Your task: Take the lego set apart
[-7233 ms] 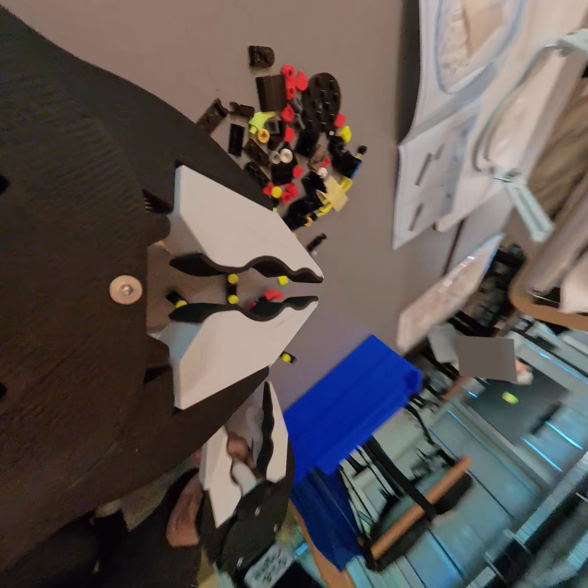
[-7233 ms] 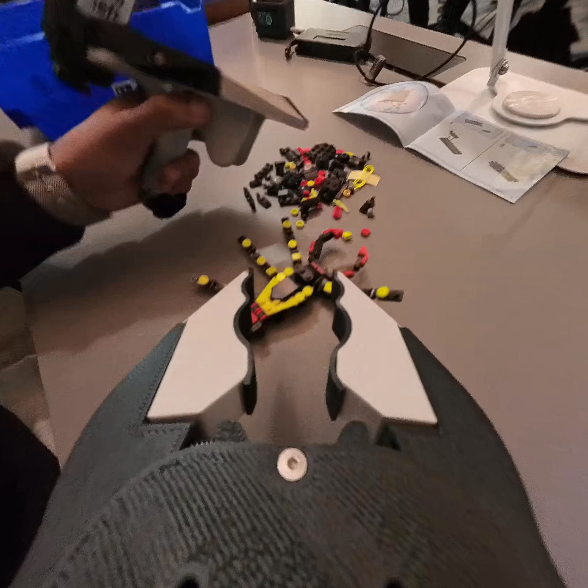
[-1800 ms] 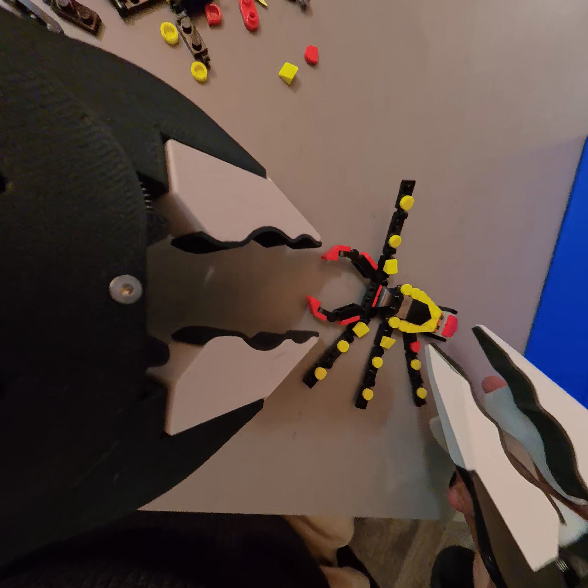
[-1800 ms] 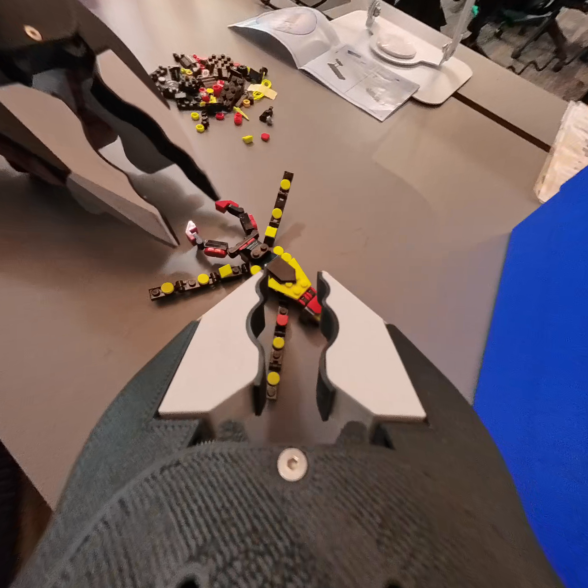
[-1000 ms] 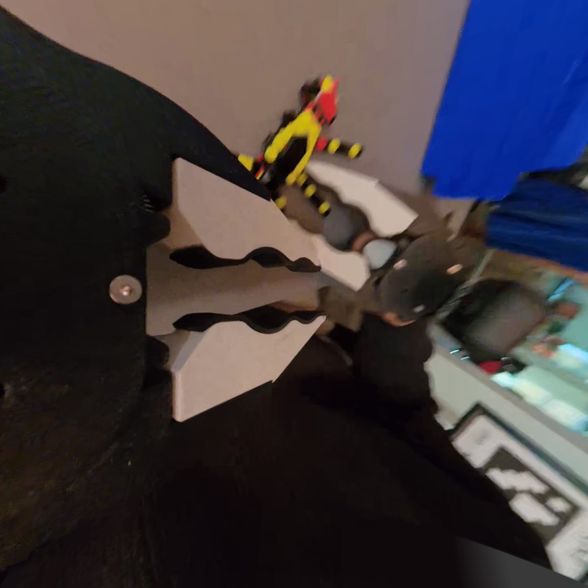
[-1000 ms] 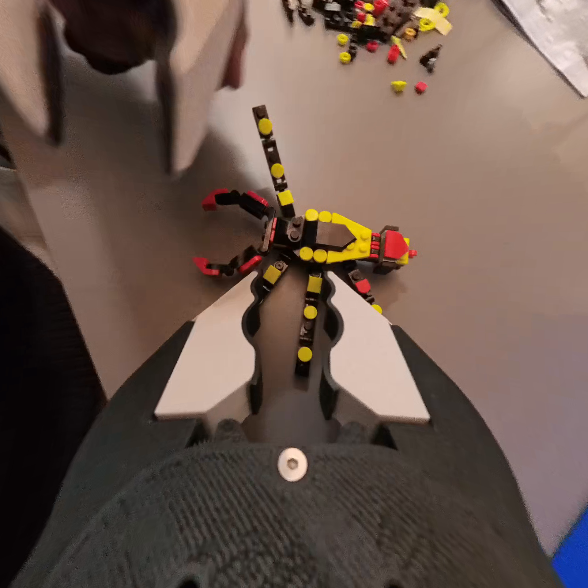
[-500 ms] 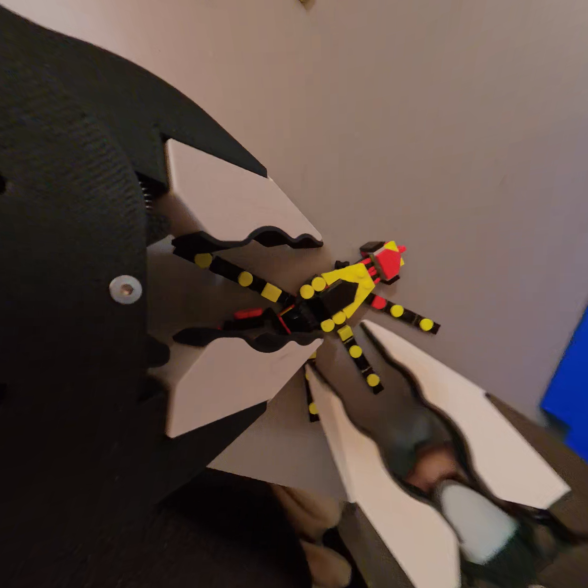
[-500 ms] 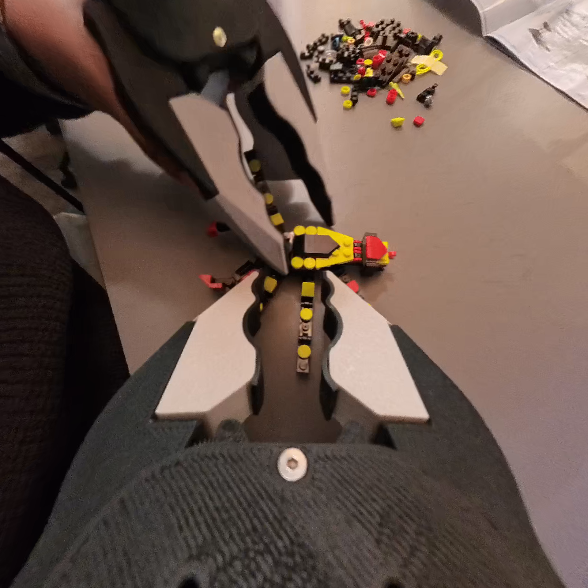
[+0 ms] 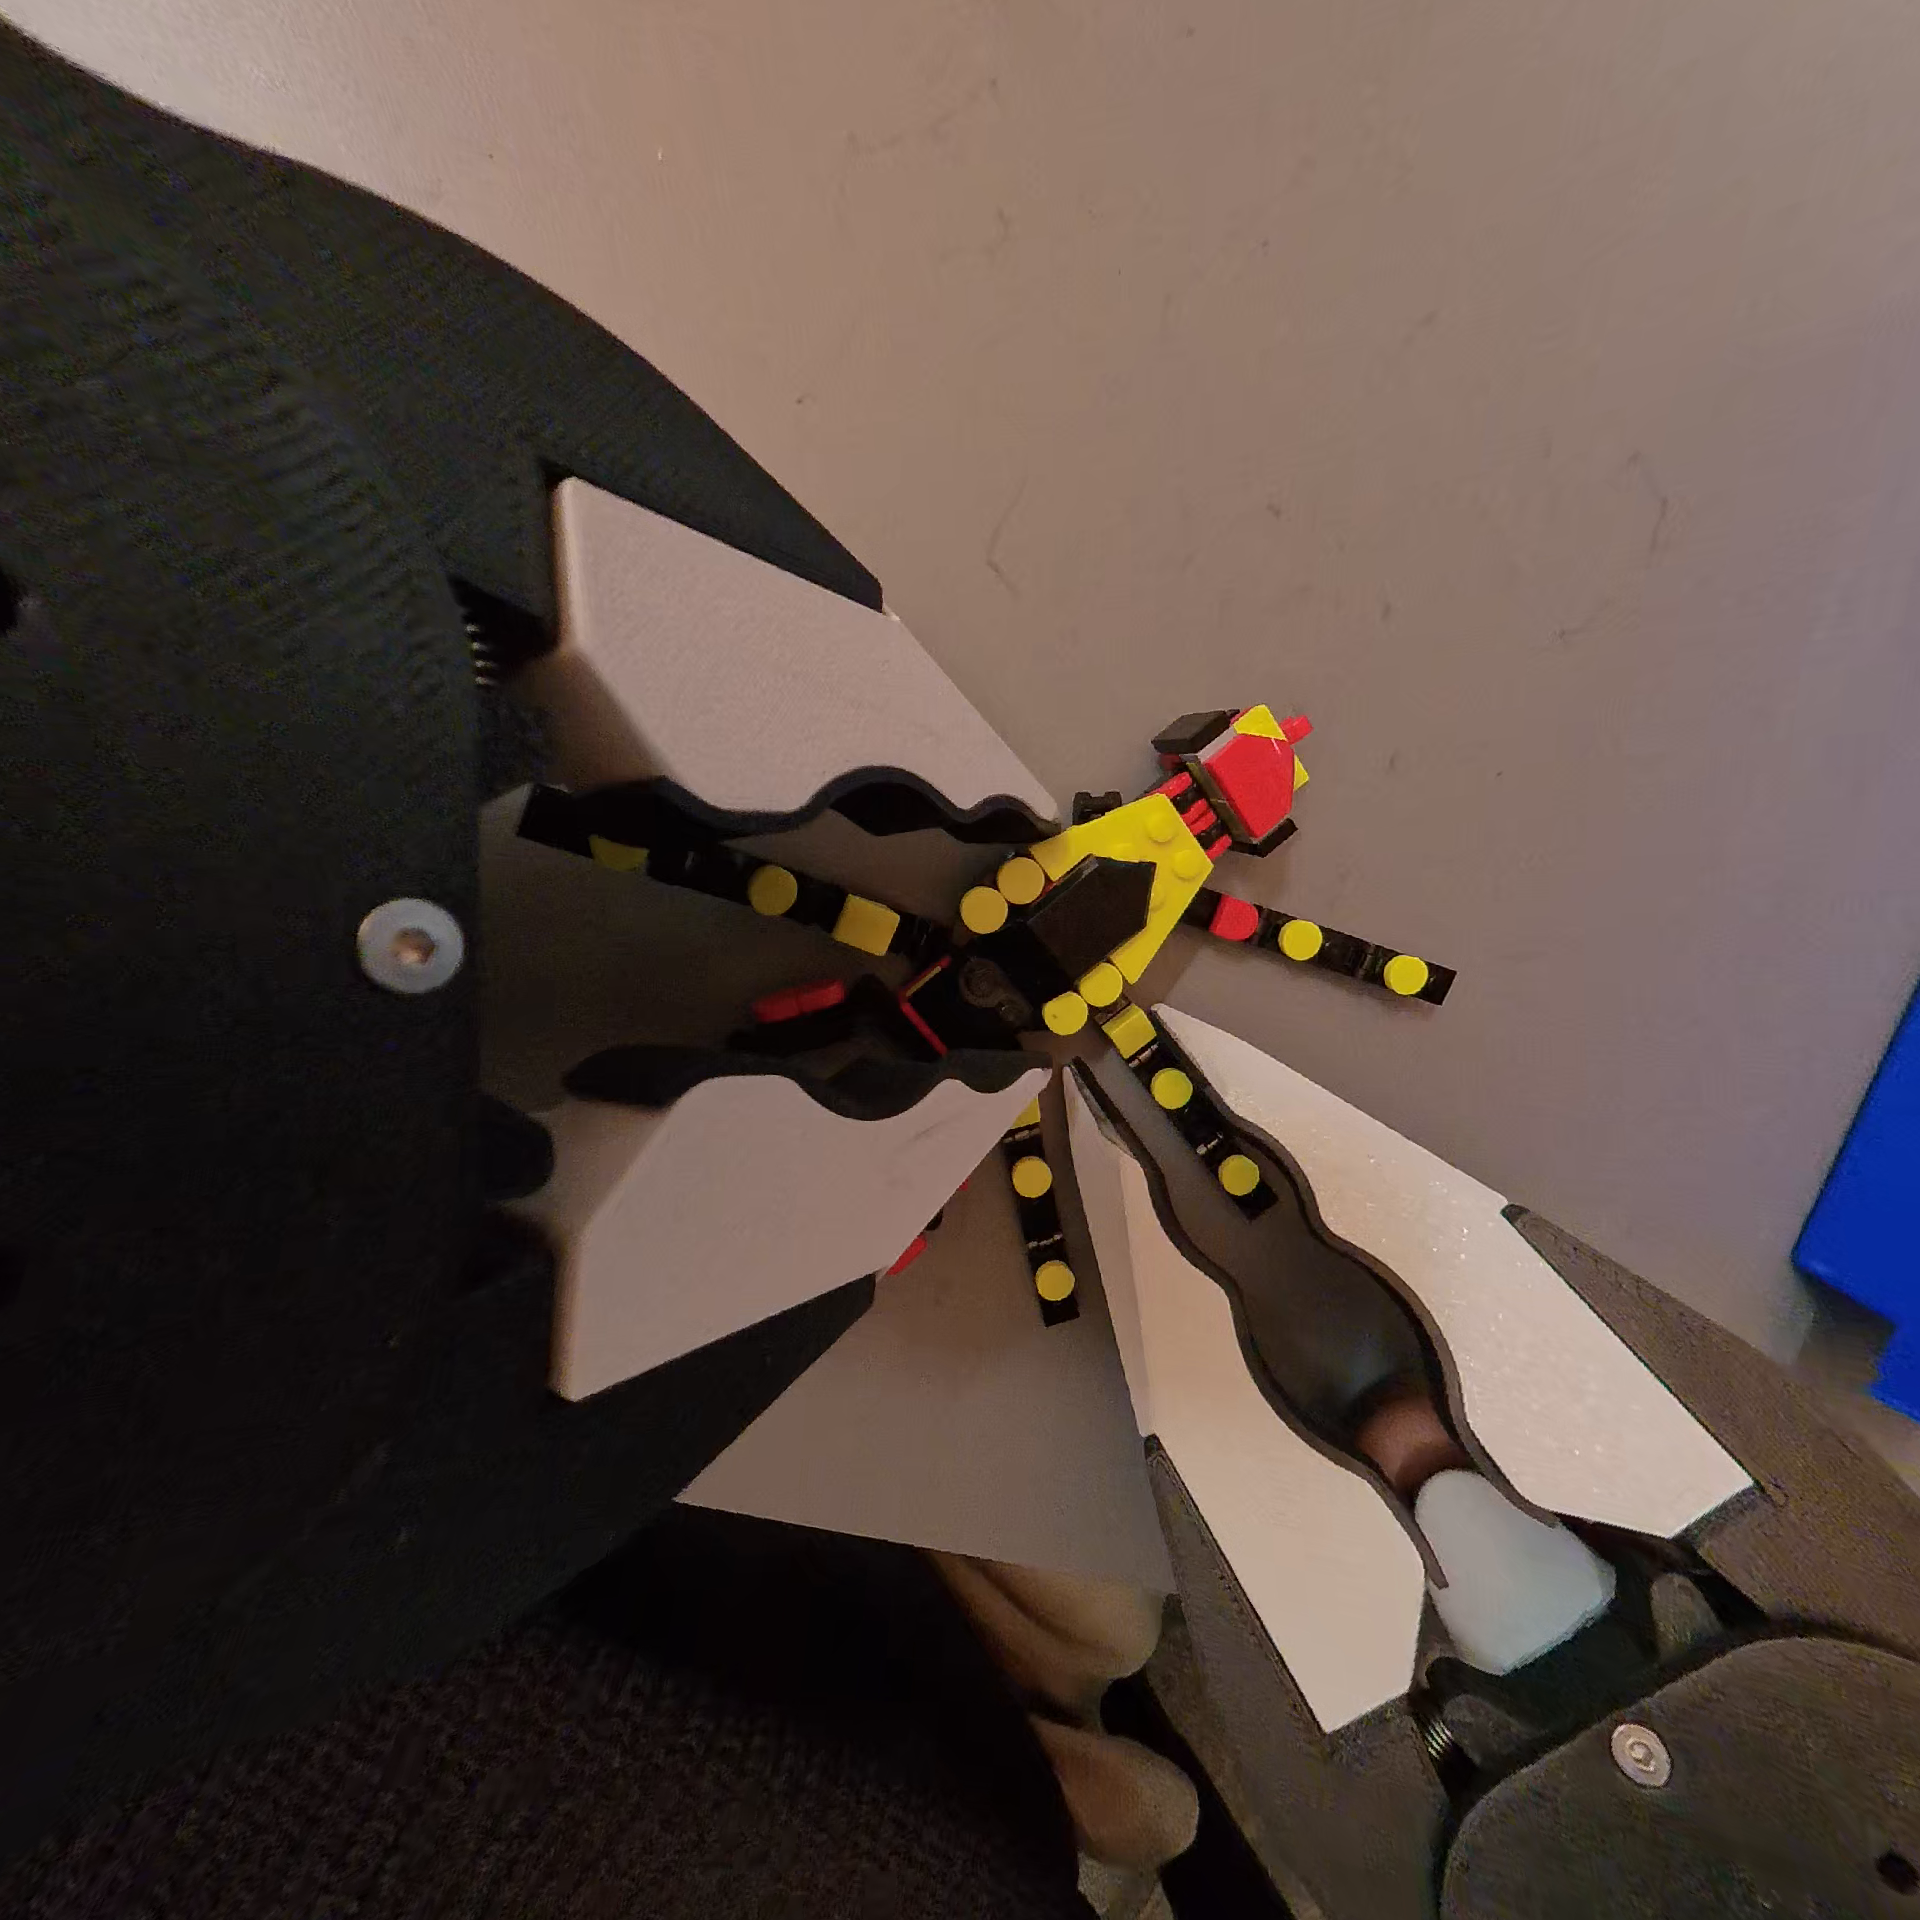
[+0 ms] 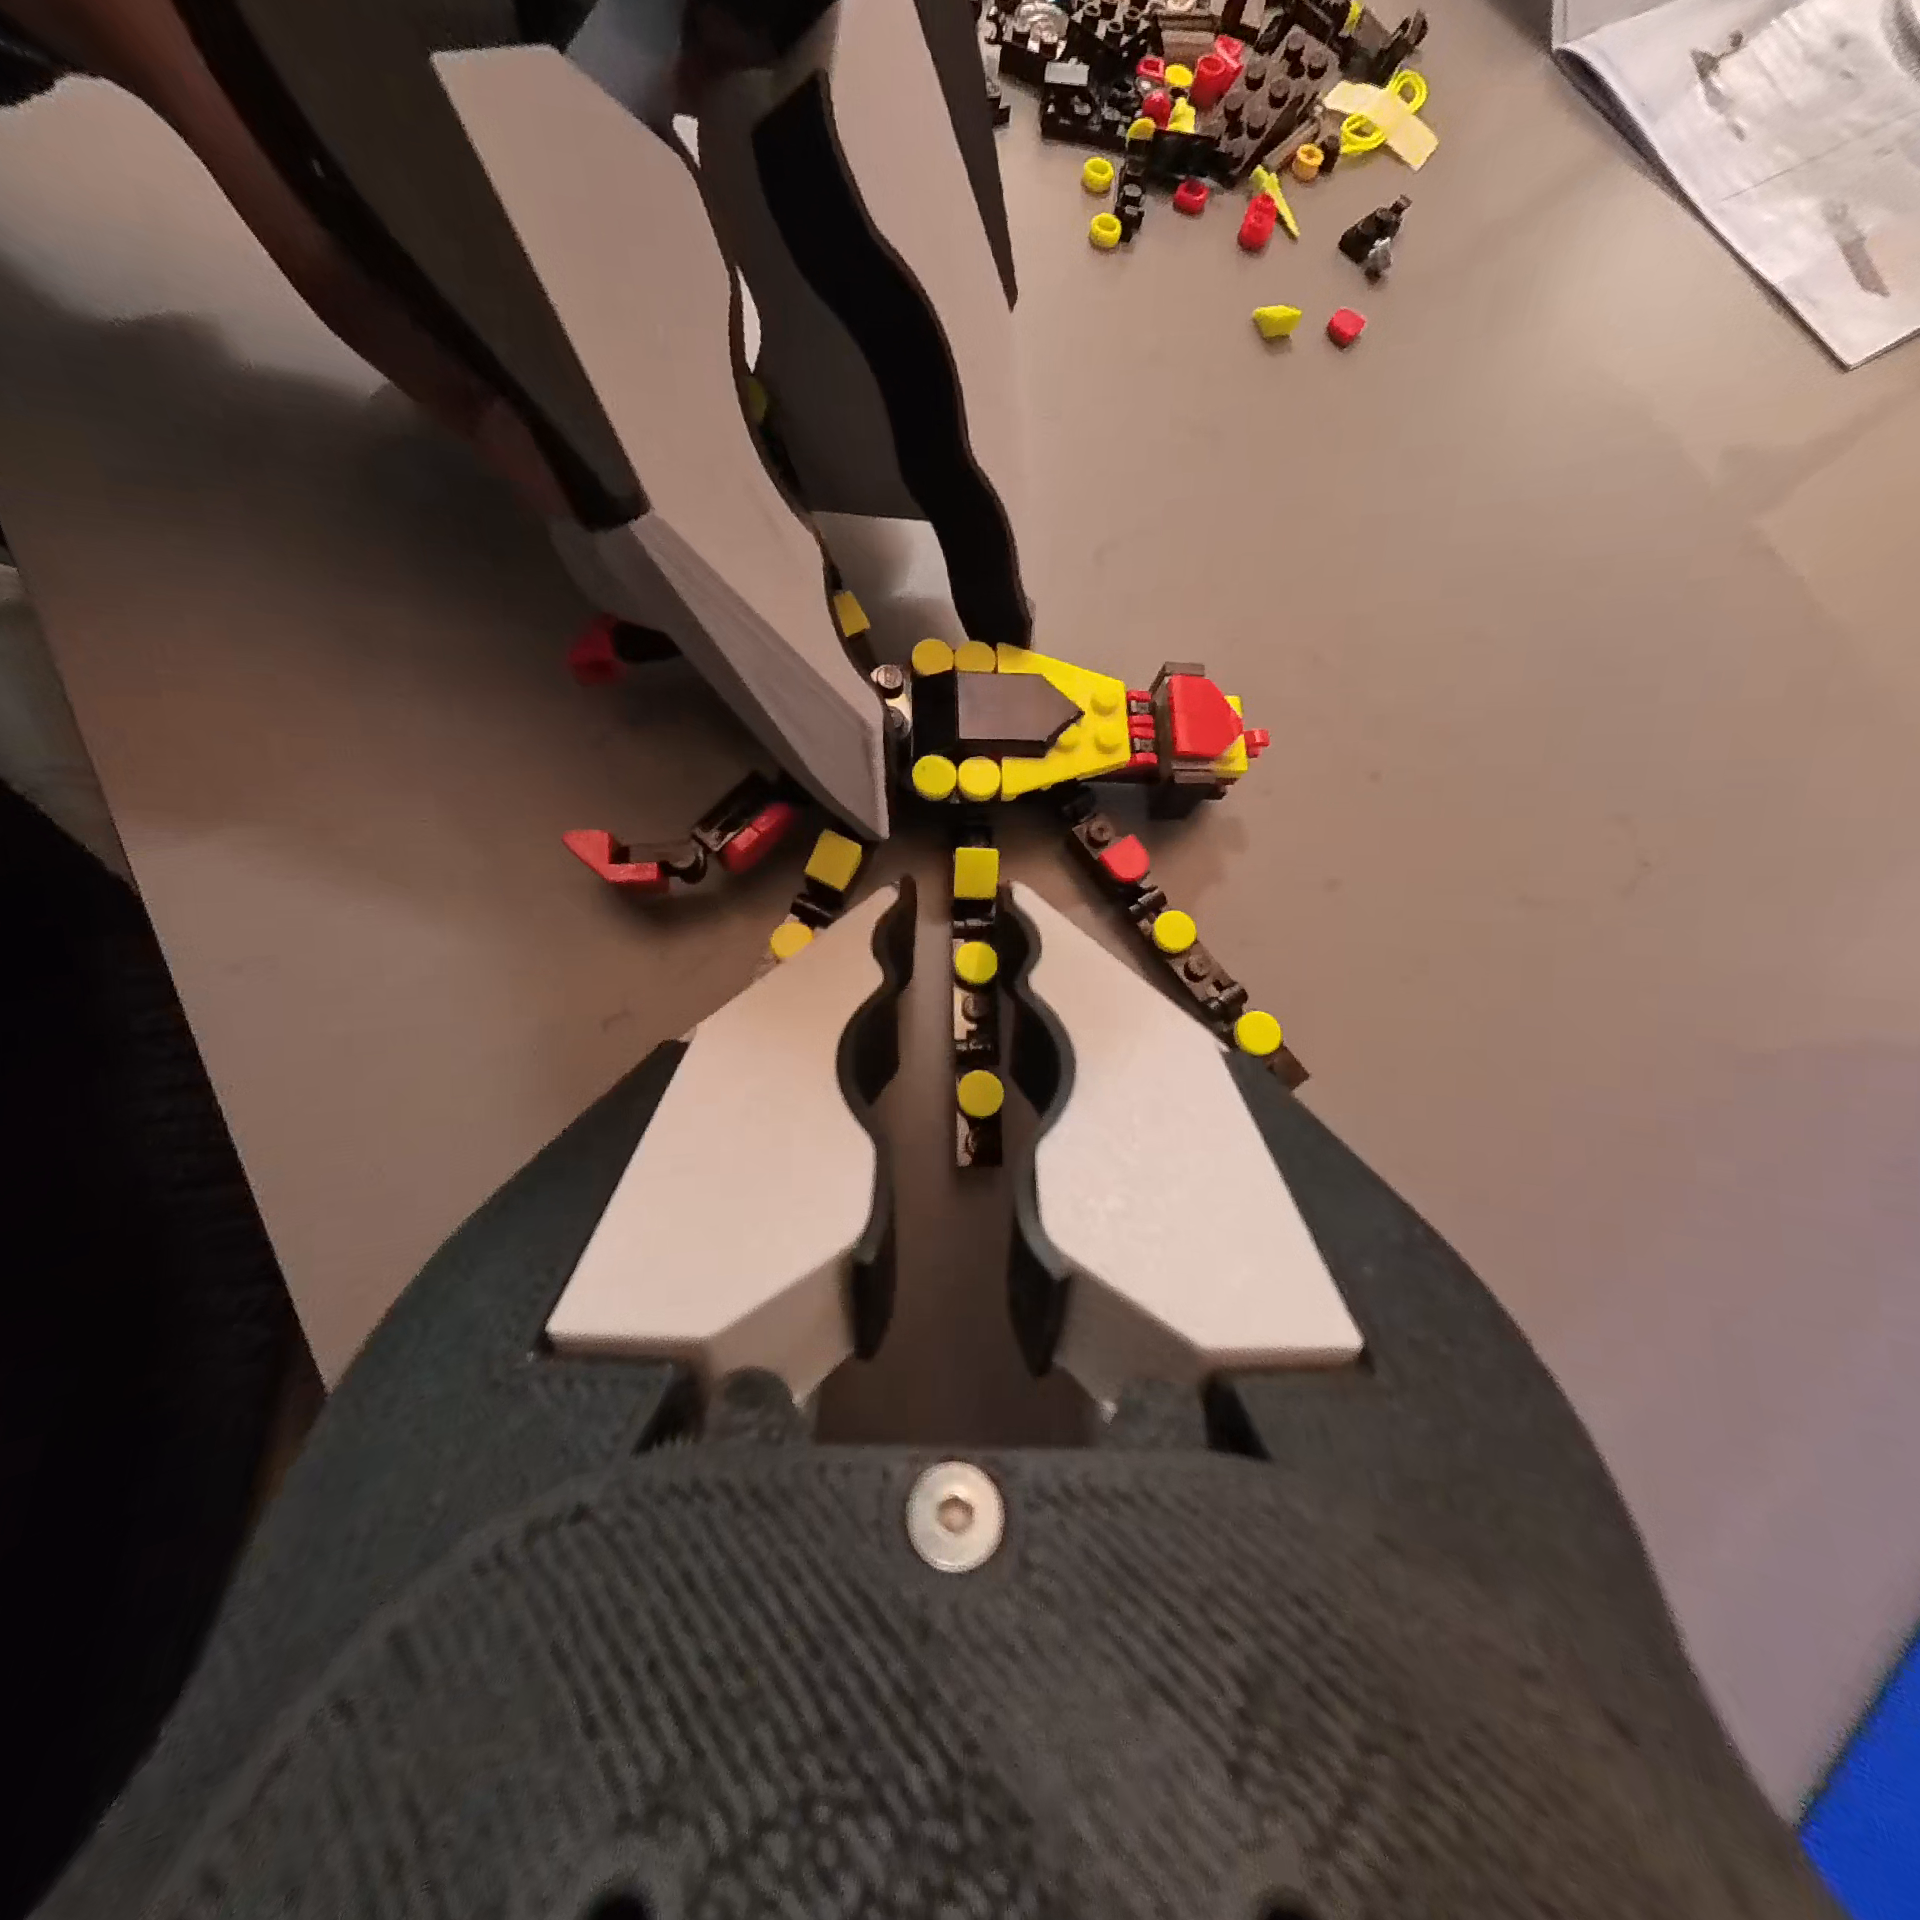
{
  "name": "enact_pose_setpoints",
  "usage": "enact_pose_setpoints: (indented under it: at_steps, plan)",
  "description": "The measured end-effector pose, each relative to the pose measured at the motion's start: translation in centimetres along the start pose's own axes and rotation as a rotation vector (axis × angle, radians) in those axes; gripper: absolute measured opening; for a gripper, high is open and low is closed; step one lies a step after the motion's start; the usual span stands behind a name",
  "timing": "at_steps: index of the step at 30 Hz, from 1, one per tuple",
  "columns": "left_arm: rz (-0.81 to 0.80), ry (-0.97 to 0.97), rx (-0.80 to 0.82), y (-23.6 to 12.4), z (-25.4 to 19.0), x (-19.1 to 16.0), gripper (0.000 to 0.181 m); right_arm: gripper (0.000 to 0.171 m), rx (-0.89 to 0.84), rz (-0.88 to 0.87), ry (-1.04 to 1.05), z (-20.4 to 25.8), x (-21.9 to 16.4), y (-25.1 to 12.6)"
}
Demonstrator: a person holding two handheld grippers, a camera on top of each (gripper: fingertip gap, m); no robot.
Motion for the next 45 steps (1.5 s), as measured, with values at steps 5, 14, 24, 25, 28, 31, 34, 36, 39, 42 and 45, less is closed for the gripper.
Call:
enact_pose_setpoints:
  at_steps: [5, 14, 24, 25, 28, 31, 34, 36, 39, 42, 45]
  plan:
    - [-0.001, 0.013, 0.007, 0.0, -0.1, 0.0, 0.039, 0.015, -0.001, -0.01, 0.011, -0.1, 0.1, -0.2]
    - [0.003, 0.034, 0.0, 0.0, -0.3, 0.0, 0.038, 0.007, -0.005, -0.027, 0.045, -0.1, 0.3, -0.1]
    - [0.083, 0.061, 0.037, -0.2, -0.8, 0.3, 0.032, 0.007, 0.101, -0.254, 0.267, -0.7, 2.4, -1.3]
    - [0.082, 0.065, 0.048, -0.2, -0.9, 0.3, 0.032, 0.007, 0.091, -0.276, 0.292, -1.1, 2.6, -1.8]
    - [0.072, 0.039, 0.032, -0.2, -0.7, 0.3, 0.032, 0.007, 0.078, -0.321, 0.363, -2.4, 1.9, -3.0]
    - [0.063, 0.014, 0.013, -0.2, -0.5, 0.2, 0.033, 0.006, 0.15, -0.421, 0.471, -3.3, 1.8, -4.1]
    - [0.058, 0.015, 0.013, -0.2, -0.5, 0.2, 0.033, 0.006, 0.175, -0.459, 0.475, -3.5, 2.0, -4.6]
    - [0.054, 0.012, 0.009, -0.1, -0.5, 0.2, 0.033, 0.006, 0.133, -0.414, 0.424, -3.4, 1.9, -4.4]
    - [0.05, -0.007, -0.002, -0.1, -0.3, 0.1, 0.033, 0.007, 0.034, -0.335, 0.308, -3.3, 1.8, -3.9]
    - [0.049, -0.029, 0.016, -0.3, 0.2, 0.1, 0.032, 0.007, -0.064, -0.256, 0.206, -4.1, 1.8, -2.9]
    - [0.053, -0.042, 0.043, -0.7, 1.1, -0.1, 0.033, 0.007, -0.109, -0.213, 0.164, -5.6, 2.6, -1.1]
Point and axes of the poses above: each gripper's, where its closed fingertips meet, y out along the fingers, x out of its top, z = x × y across the jaws, the point moved 7 cm from there along -y, back along the fingers, and after that the axes turned 8 degrees about x, right-handed, at the moved point
